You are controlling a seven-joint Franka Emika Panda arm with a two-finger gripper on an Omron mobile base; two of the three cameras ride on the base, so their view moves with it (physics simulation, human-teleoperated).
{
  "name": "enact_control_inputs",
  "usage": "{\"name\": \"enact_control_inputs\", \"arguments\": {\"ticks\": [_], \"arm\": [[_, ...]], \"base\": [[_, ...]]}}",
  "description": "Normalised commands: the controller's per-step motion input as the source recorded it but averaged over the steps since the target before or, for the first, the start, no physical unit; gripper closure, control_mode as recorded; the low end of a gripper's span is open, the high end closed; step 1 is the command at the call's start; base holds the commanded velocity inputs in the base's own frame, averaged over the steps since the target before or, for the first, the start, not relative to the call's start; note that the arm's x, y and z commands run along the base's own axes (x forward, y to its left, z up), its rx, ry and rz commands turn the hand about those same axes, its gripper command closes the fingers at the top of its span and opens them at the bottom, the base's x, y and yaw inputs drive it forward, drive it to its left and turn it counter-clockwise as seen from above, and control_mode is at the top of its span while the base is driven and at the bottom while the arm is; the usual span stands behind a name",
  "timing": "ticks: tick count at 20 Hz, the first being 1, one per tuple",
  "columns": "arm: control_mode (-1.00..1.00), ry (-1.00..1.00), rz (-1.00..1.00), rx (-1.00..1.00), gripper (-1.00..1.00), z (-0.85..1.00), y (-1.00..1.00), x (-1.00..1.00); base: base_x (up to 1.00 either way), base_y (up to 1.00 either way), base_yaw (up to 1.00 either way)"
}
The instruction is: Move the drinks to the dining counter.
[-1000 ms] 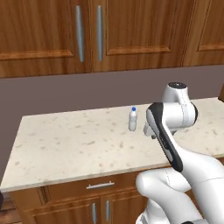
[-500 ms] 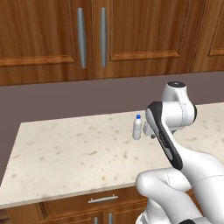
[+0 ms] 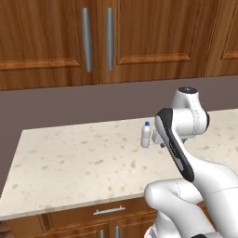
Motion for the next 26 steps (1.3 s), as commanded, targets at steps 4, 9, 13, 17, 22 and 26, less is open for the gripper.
{"name": "enact_control_inputs", "arguments": {"ticks": [4,9,13,17,22,26], "arm": [[1.00,0.00,0.00,0.00,-1.00,0.00,0.00,0.00],[-1.00,0.01,0.00,0.00,-1.00,-0.02,0.01,0.00],[-1.00,0.00,0.00,0.00,-1.00,-0.22,0.01,0.00],[-1.00,-0.01,0.00,0.00,-1.00,-0.29,0.07,0.01],[-1.00,-0.06,0.00,0.00,-1.00,-0.11,0.01,0.19],[-1.00,-0.11,0.00,0.00,-1.00,0.00,0.00,0.27]], "base": [[0.00,0.00,0.00],[0.00,0.00,0.00],[0.00,0.00,0.00],[0.00,0.00,0.00],[0.00,0.00,0.00],[0.00,0.00,0.00]]}}
